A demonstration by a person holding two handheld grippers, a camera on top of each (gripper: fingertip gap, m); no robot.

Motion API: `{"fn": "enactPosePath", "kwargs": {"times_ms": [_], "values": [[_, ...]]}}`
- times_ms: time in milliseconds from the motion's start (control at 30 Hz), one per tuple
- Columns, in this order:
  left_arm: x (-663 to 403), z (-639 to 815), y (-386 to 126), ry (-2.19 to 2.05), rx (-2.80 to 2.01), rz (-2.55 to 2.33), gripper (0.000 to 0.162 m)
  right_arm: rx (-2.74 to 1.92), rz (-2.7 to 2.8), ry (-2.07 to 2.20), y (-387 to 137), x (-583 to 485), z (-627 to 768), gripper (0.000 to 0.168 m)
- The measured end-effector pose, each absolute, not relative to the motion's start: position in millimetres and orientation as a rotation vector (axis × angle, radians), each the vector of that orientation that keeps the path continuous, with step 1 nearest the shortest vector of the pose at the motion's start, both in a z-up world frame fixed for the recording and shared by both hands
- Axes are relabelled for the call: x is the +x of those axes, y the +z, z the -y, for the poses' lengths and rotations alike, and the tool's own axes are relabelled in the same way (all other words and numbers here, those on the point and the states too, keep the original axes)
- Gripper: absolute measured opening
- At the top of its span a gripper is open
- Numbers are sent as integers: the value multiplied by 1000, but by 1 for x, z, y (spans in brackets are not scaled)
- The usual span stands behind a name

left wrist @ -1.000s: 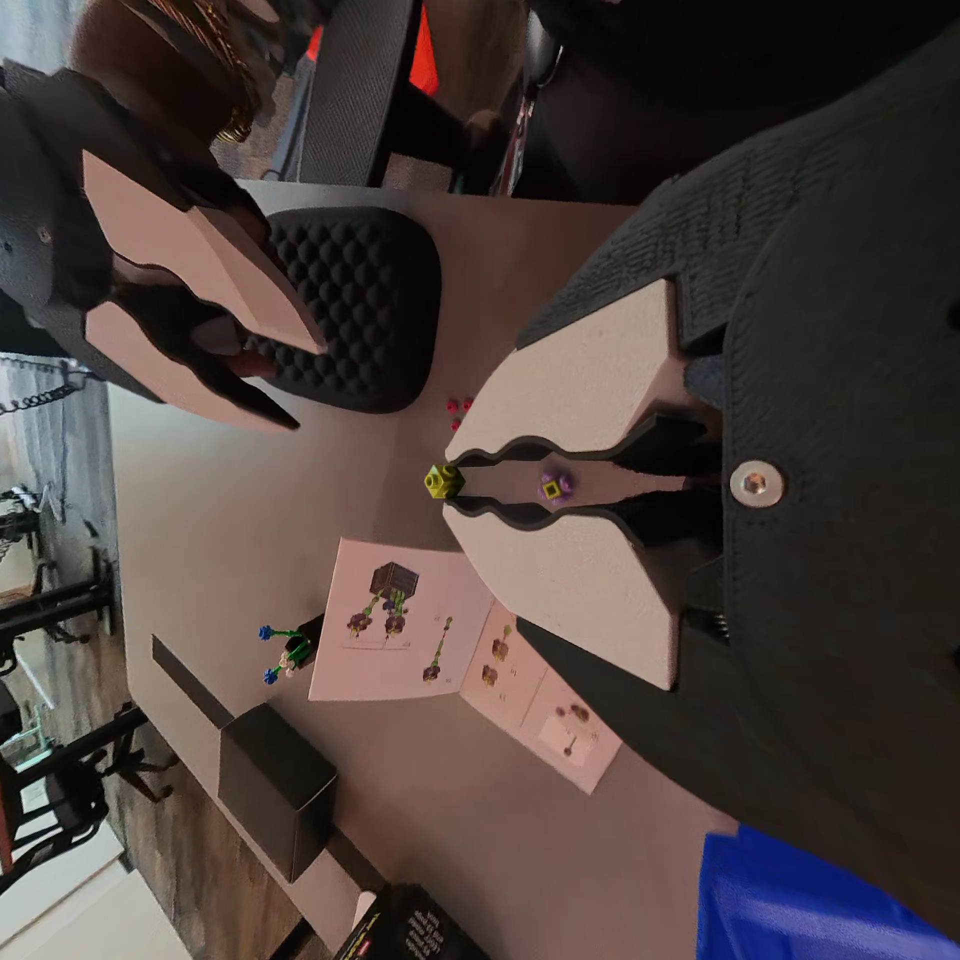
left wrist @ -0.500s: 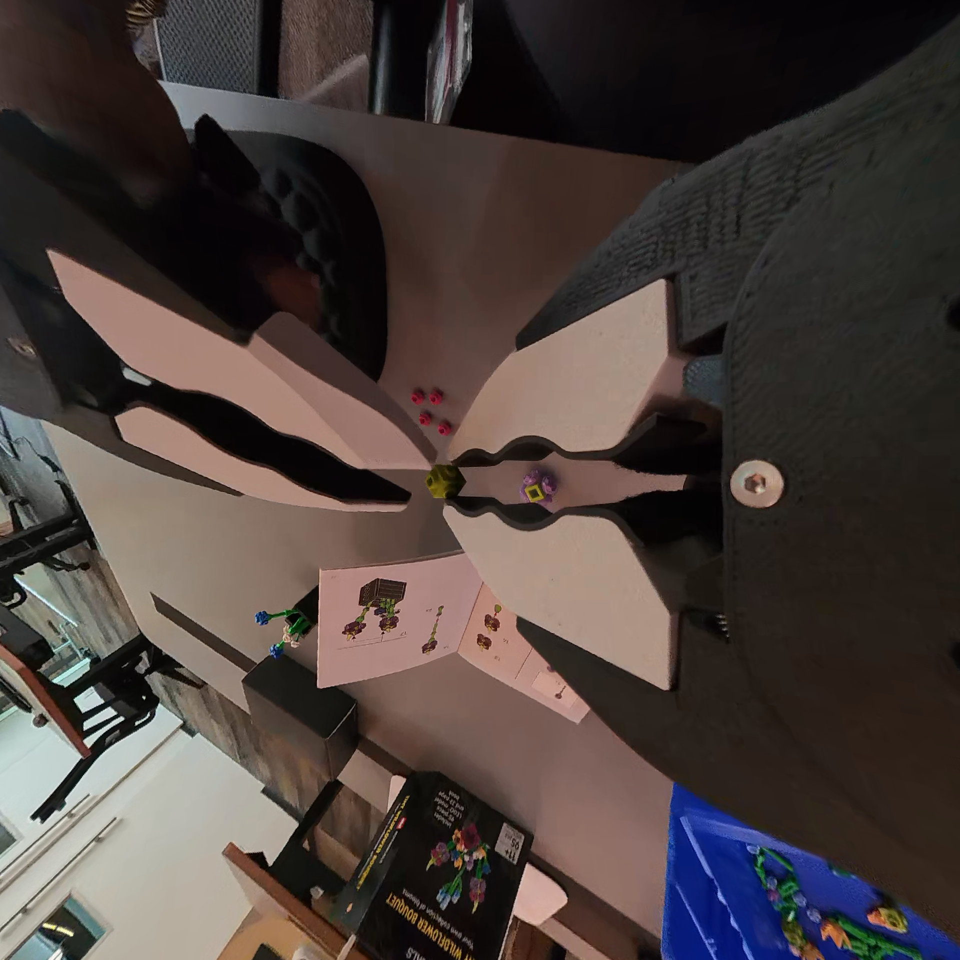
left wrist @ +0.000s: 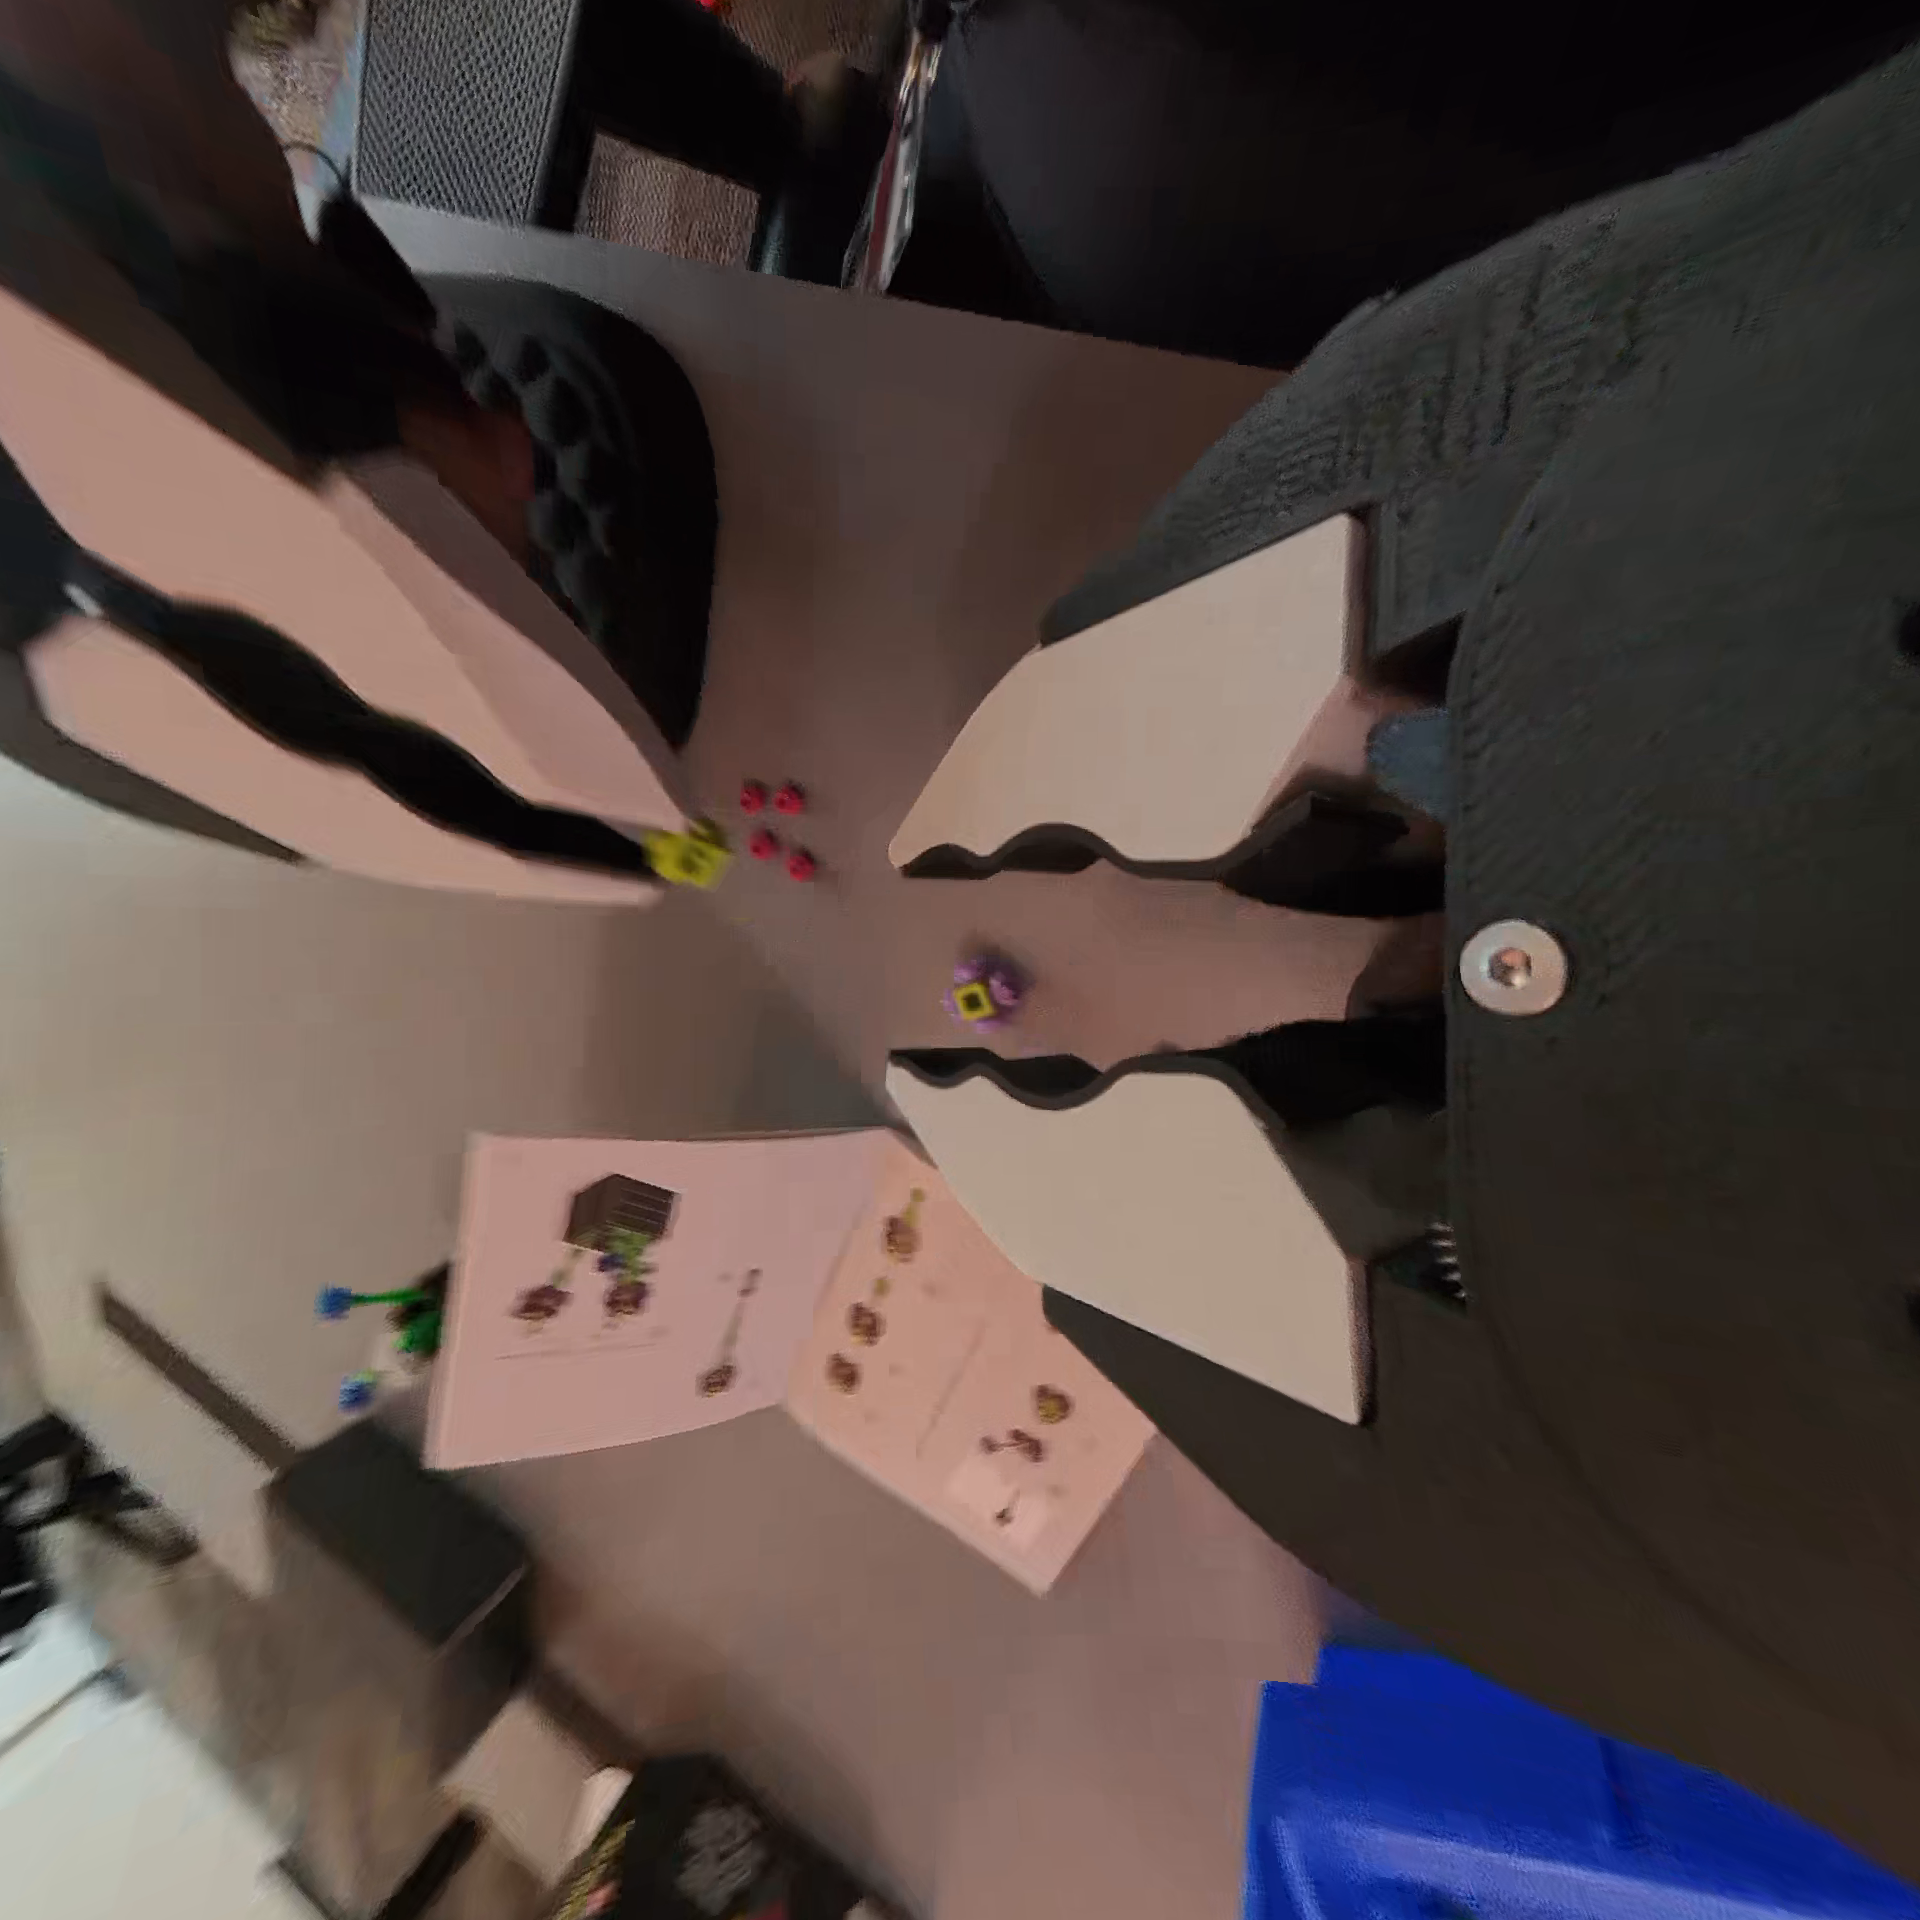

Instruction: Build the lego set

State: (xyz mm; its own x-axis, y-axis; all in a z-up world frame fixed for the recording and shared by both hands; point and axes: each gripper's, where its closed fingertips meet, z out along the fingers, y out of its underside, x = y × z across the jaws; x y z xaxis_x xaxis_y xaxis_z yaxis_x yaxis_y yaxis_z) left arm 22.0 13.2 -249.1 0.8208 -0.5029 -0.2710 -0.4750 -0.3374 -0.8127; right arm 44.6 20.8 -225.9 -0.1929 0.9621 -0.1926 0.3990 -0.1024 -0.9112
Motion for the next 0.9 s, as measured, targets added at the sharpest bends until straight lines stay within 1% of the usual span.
{"fn": "enactPosePath", "kwargs": {"times_ms": [167, 367, 433, 900], "values": [[-6, -18, -274, -91, -2230, -640, 30, -1529, 1578, 1222, -226, 56, -37, 10], [5, -27, -298, -286, -2435, -705, 29, -1527, 1571, 1180, -226, 60, -43, 11], [5, -29, -303, -267, -2479, -710, 24, -1527, 1571, 1169, -226, 62, -45, 11], [3, -30, -308, -170, -2553, -690, 20, -1528, 1539, 1198, -229, 64, -52, 11]]}}
